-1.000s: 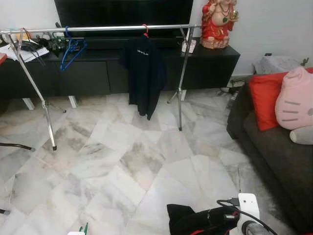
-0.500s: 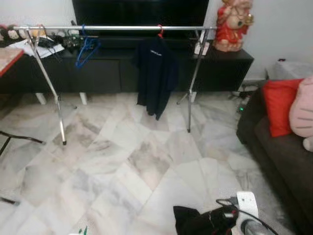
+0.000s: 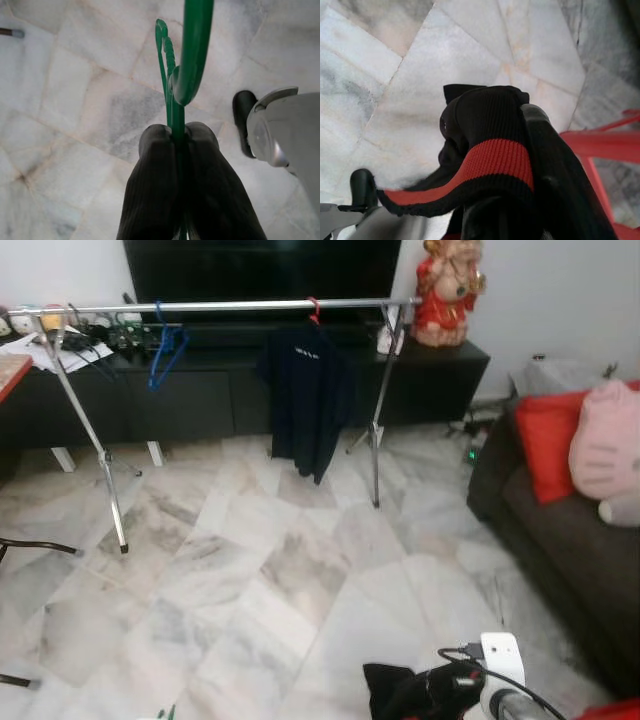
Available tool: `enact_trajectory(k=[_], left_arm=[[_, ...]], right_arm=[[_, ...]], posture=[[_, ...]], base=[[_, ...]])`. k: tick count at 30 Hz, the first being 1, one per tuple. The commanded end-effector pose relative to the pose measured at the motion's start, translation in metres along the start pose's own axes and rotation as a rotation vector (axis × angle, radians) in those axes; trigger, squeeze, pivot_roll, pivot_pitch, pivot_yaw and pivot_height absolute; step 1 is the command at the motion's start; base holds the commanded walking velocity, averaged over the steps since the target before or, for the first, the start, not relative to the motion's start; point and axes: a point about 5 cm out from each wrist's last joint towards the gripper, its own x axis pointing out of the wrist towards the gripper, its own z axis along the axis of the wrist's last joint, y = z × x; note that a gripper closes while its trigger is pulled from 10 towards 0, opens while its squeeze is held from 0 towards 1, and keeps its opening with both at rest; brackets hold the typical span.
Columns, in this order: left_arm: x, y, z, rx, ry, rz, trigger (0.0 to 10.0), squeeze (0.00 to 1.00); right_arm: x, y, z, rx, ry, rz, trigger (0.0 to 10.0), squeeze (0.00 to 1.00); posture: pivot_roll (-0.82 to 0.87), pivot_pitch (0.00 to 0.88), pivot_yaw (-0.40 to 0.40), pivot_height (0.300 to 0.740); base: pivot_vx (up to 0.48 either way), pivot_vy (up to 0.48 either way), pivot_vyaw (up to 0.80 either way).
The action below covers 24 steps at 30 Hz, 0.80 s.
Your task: Hang hanger
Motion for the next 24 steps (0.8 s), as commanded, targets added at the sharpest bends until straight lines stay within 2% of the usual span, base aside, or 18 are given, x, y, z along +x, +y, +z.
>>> enact_trajectory(k=[1, 12, 21, 24], left_arm=[[-0.0005, -0.0017, -0.0025, 0.007, 0.012, -0.005, 10.0, 0.00], [-0.0009, 0.0050, -0.0018, -0.001, -0.002, 0.001, 10.0, 0.00], [-0.0002, 0.0026, 0.0012, 0.009, -0.013, -0.003, 10.0, 0.00], [-0.0022, -0.0001, -0.0054, 0.011, -0.003, -0.007, 10.0, 0.00]], right_arm=[[-0.0006, -0.0028, -0.0012, 0.001, 0.002, -0.008, 10.0, 0.00], [-0.0006, -0.0030, -0.0007, 0.002, 0.000, -0.008, 10.0, 0.00], [-0.0004, -0.0034, 0.0000, 0.001, 0.000, -0.008, 10.0, 0.00], [-0.0004, -0.0035, 0.0001, 0.001, -0.001, -0.008, 10.0, 0.00]], posture=[[0.03, 0.000, -0.063, 0.716], [0.03, 0.000, -0.062, 0.716], [0.02, 0.000, -0.065, 0.716], [0.02, 0.000, -0.065, 0.716]], base=[[0.000, 0.337, 0.00], [0.000, 0.326, 0.00], [0.000, 0.000, 0.00], [0.000, 0.000, 0.00]])
